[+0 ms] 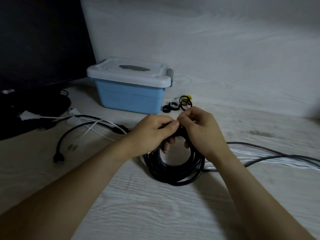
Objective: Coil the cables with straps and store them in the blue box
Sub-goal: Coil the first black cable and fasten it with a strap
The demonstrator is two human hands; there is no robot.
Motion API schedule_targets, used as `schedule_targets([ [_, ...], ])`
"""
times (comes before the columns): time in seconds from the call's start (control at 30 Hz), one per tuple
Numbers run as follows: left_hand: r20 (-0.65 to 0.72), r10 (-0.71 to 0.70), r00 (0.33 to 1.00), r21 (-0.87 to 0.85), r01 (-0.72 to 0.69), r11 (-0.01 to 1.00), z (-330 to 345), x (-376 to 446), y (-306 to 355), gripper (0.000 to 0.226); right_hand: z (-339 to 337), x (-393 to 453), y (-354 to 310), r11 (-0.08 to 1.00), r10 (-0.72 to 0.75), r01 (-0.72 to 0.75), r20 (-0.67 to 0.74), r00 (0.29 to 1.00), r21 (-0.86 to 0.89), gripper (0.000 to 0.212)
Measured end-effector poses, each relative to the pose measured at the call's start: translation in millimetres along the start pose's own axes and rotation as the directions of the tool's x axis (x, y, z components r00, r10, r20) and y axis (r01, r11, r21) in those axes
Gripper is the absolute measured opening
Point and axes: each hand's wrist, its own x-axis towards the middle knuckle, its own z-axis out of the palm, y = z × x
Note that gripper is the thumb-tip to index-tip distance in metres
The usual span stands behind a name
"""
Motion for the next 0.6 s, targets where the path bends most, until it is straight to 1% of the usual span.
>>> schedule_targets([
  [0.03, -0.011, -0.017, 1.000, -0.035, 0.017, 0.999, 2.0, 1.4, 0.8, 0.029, 0.5, -0.6, 1.9, 1.000, -0.001, 0.001, -0.029, 1.000, 0.021, 0.011],
  [0.07, -0.033, -0.025, 0.999, -0.063, 0.023, 0.998, 3.9, 1.8, 0.9, 0.029, 1.1, -1.0, 3.1, 0.996, 0.023, -0.019, -0.046, 0.999, 0.082, 0.013],
  [0.1, -0.073, -0.024, 0.997, -0.078, 0.018, 0.997, 5.9, 1.7, 2.6, 0.031, -0.3, -1.2, 3.5, 0.981, 0.070, -0.061, -0.047, 0.996, 0.183, 0.020],
  [0.13, -0.129, -0.014, 0.992, -0.075, 0.005, 0.997, 8.5, 2.4, 4.8, 0.033, -4.3, -1.6, 2.1, 0.946, 0.136, -0.126, -0.014, 0.991, 0.300, 0.030],
  [0.17, -0.200, 0.000, 0.980, -0.056, -0.011, 0.998, 10.5, 2.6, 5.7, 0.036, -7.7, -1.8, 0.6, 0.902, 0.193, -0.205, 0.069, 0.979, 0.381, 0.038],
  [0.2, -0.268, 0.019, 0.963, -0.029, -0.028, 0.999, 12.8, 3.1, 6.9, 0.039, -11.0, -2.2, -0.6, 0.876, 0.217, -0.273, 0.181, 0.959, 0.397, 0.042],
  [0.23, -0.318, 0.038, 0.947, -0.005, -0.041, 0.999, 14.8, 3.5, 8.2, 0.043, -14.3, -2.9, -0.5, 0.877, 0.198, -0.306, 0.299, 0.933, 0.371, 0.043],
  [0.27, -0.349, 0.047, 0.936, 0.007, -0.047, 0.999, 16.5, 3.9, 10.2, 0.045, -16.2, -4.3, -0.2, 0.890, 0.153, -0.296, 0.382, 0.911, 0.348, 0.042],
  [0.3, -0.363, 0.044, 0.931, 0.006, -0.045, 0.999, 17.7, 3.9, 11.6, 0.046, -17.4, -5.1, 0.7, 0.903, 0.106, -0.261, 0.413, 0.904, 0.340, 0.041],
  [0.37, -0.368, 0.004, 0.930, -0.033, -0.017, 0.999, 19.0, 5.6, 14.4, 0.047, -19.2, -5.0, 2.6, 0.904, 0.052, -0.207, 0.385, 0.922, 0.373, 0.033],
  [0.43, -0.363, -0.052, 0.930, -0.080, 0.025, 0.997, 20.3, 10.4, 17.3, 0.045, -19.1, -4.0, 5.3, 0.875, 0.036, -0.192, 0.335, 0.942, 0.444, 0.023],
  [0.47, -0.357, -0.081, 0.931, -0.094, 0.051, 0.994, 20.9, 13.6, 17.4, 0.044, -17.6, -3.3, 8.2, 0.853, 0.043, -0.198, 0.312, 0.949, 0.483, 0.022],
  [0.53, -0.328, -0.137, 0.935, -0.110, 0.106, 0.988, 21.3, 21.8, 21.1, 0.040, -16.6, -1.6, 12.0, 0.805, 0.066, -0.217, 0.281, 0.957, 0.553, 0.030],
  [0.6, -0.262, -0.173, 0.949, -0.123, 0.145, 0.982, 18.2, 31.1, 26.9, 0.036, -17.0, -0.6, 14.5, 0.759, 0.081, -0.219, 0.245, 0.966, 0.613, 0.032],
])
